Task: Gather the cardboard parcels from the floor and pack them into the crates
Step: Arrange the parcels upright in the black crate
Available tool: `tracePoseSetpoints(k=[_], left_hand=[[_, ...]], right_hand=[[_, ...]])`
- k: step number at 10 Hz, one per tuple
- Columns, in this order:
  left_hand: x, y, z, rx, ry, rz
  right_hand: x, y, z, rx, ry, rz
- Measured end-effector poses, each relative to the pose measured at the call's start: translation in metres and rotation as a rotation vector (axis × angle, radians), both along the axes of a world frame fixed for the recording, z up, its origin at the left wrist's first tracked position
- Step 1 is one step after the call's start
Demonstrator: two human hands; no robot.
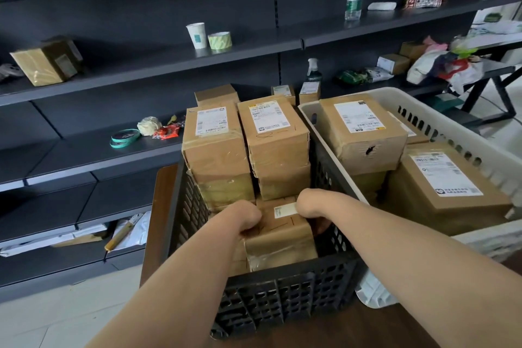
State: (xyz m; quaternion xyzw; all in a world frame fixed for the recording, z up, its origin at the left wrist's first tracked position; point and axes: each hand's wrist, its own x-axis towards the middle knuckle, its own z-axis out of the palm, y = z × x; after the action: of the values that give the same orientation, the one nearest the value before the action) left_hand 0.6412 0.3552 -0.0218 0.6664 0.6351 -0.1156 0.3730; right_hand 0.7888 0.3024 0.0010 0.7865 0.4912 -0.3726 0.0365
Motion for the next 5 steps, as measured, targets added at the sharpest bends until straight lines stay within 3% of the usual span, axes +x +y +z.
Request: tracePoseSetpoints(k=[2, 5], left_hand=[[0.0011, 0.004, -0.0051, -0.071, -0.039, 0.04], [0.0098, 0.0009, -0.013, -0.048, -0.12, 0.147]], right_hand=[[-0.0019, 0.0077, -0.0077, -0.044, -0.077, 0.115], [0.0021, 0.0073, -0.0122, 0.006, -0.048, 0.052]])
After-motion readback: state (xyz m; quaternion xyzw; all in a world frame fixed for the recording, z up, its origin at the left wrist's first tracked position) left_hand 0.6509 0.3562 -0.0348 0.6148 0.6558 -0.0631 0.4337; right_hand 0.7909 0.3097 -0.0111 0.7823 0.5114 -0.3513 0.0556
